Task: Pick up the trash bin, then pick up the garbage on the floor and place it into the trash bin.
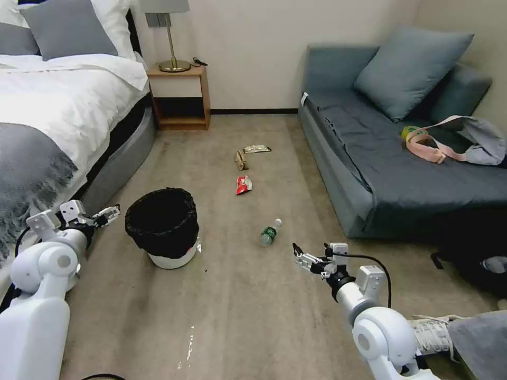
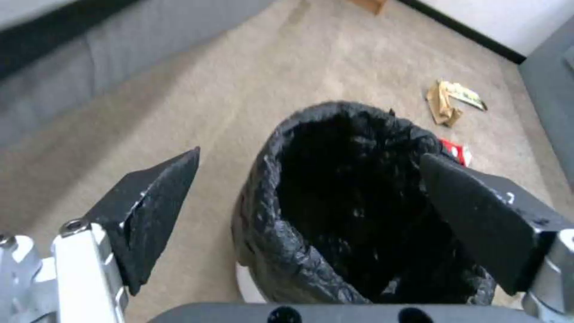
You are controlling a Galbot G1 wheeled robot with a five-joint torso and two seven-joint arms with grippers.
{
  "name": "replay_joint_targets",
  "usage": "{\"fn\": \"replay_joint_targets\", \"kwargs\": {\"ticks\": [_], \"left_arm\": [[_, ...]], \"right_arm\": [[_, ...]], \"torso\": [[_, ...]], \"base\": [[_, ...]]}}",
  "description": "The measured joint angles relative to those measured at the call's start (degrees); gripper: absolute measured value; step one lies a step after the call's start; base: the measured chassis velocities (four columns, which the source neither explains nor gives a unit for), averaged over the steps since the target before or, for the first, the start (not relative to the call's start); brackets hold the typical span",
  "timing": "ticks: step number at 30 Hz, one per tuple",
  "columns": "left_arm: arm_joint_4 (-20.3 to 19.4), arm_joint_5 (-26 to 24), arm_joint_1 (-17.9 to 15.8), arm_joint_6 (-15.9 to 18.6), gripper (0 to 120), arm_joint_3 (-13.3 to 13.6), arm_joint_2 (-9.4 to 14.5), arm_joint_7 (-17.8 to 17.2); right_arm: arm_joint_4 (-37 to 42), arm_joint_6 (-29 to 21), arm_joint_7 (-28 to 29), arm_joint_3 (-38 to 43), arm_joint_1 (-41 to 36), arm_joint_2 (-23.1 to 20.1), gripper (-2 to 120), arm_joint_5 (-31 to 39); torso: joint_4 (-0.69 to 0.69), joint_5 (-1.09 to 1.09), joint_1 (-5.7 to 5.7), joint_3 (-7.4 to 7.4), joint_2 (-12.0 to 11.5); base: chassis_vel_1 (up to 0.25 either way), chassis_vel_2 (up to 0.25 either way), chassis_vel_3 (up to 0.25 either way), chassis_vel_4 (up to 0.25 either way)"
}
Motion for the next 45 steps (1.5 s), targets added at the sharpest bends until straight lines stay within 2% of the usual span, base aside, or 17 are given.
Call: {"fn": "replay_joint_targets", "kwargs": {"ticks": [1, 5, 9, 11, 13, 16, 18, 19, 25, 26, 29, 32, 36, 39, 40, 43, 45], "left_arm": [[0.00, 0.00, 0.00, 0.00, 99, 0.00, 0.00, 0.00], [4.02, -0.36, -3.04, 0.77, 99, 1.62, -0.60, -0.09], [10.70, 1.06, -8.28, 1.36, 99, 4.15, -2.41, 0.47], [11.25, 1.33, -8.72, 1.46, 99, 4.32, -2.54, 0.62], [16.01, 3.51, -12.12, 2.04, 99, 5.54, -3.41, 1.24], [18.58, 4.62, -13.80, 2.17, 99, 6.09, -3.74, 1.36], [18.58, 4.62, -13.80, 2.17, 99, 6.09, -3.74, 1.36], [23.48, 7.36, -16.41, 2.20, 99, 7.19, -4.29, 1.29], [29.41, 10.22, -19.35, 2.20, 100, 8.15, -4.98, 1.26], [29.41, 10.22, -19.35, 2.20, 100, 8.15, -4.98, 1.26], [32.80, 11.55, -21.59, 2.20, 100, 8.55, -5.55, 1.64], [34.30, 12.72, -22.53, 2.20, 100, 8.78, -5.85, 2.12], [36.92, 14.32, -24.08, 2.19, 93, 8.84, -6.51, 2.56], [39.16, 15.63, -24.72, 2.18, 79, 8.70, -6.94, 3.62], [39.16, 15.63, -24.72, 2.18, 79, 8.70, -6.94, 3.62], [40.81, 18.06, -24.75, 2.06, 65, 7.74, -7.39, 5.28], [40.98, 18.63, -24.69, 1.92, 62, 7.51, -7.48, 5.76]], "right_arm": [[0.00, 0.00, 0.00, 0.00, 0.00, 0.00, 100, 0.00], [0.09, -0.46, 0.00, 0.05, 0.07, -0.24, 100, -0.05], [-0.24, -0.57, -0.06, 0.61, 0.23, -0.62, 100, -0.07], [-0.30, -0.57, -0.07, 0.69, 0.23, -0.67, 100, -0.06], [-0.89, -0.58, -0.12, 0.94, 0.35, -1.01, 100, -0.05], [-1.20, -0.58, -0.15, 0.98, 0.52, -1.11, 100, -0.05], [-1.20, -0.58, -0.15, 0.98, 0.52, -1.11, 100, -0.05], [-1.61, -0.57, -0.17, 1.01, 0.97, -1.09, 100, -0.04], [-2.17, -0.58, -0.21, 1.19, 1.68, -0.90, 100, 0.05], [-2.17, -0.58, -0.21, 1.19, 1.68, -0.90, 100, 0.05], [-2.35, -0.57, -0.29, 1.20, 2.07, -0.84, 100, 0.13], [-2.42, -0.56, -0.31, 1.20, 2.17, -0.78, 100, 0.17], [-2.64, -0.51, -0.39, 1.18, 2.26, -0.77, 100, 0.19], [-2.98, -0.49, -0.51, 1.09, 2.48, -0.84, 100, 0.20], [-2.98, -0.49, -0.51, 1.09, 2.48, -0.84, 100, 0.20], [-3.27, -0.47, -0.61, 0.99, 2.67, -0.85, 100, 0.22], [-3.34, -0.45, -0.63, 0.97, 2.68, -0.85, 100, 0.22]], "torso": [[0.00, 0.00, 0.00, 0.00, 0.00], [0.00, 0.01, 0.00, 0.00, 0.00], [-0.01, 0.01, 0.00, 0.00, 0.00], [-0.01, 0.01, 0.00, 0.00, 0.00], [-0.01, 0.01, 0.00, 0.00, 0.00], [-0.01, 0.01, 0.00, 0.00, 0.00], [-0.01, 0.01, 0.00, 0.00, 0.00], [0.00, 0.01, 0.00, 0.00, 0.00], [0.00, 0.01, 0.00, 0.00, 0.00], [0.00, 0.01, 0.00, 0.00, 0.00], [0.00, 0.01, 0.00, 0.00, 0.00], [0.00, 0.01, 0.00, 0.00, 0.00], [0.00, 0.01, 0.00, 0.00, 0.00], [-0.01, 0.01, 0.00, 0.00, 0.01], [-0.01, 0.01, 0.00, 0.00, 0.01], [0.01, 0.04, 0.00, -0.01, 0.01], [0.01, 0.05, 0.00, -0.01, 0.01]], "base": [[0.000, 0.000, 0.000, 0.000], [0.000, 0.000, 0.000, 0.000], [0.000, 0.000, 0.000, 0.000], [0.000, 0.000, 0.000, 0.000], [0.000, 0.000, 0.000, 0.000], [0.000, 0.000, 0.000, 0.000], [0.000, 0.000, 0.000, 0.000], [0.000, 0.000, 0.000, 0.000], [0.000, 0.000, 0.000, 0.000], [0.000, 0.000, 0.000, 0.000], [0.000, 0.000, 0.000, 0.000], [0.000, 0.000, 0.000, 0.000], [0.000, 0.000, 0.000, 0.000], [0.000, 0.000, 0.000, 0.000], [0.000, 0.000, 0.000, 0.000], [0.000, 0.000, 0.000, 0.000], [0.000, 0.000, 0.000, 0.000]]}}
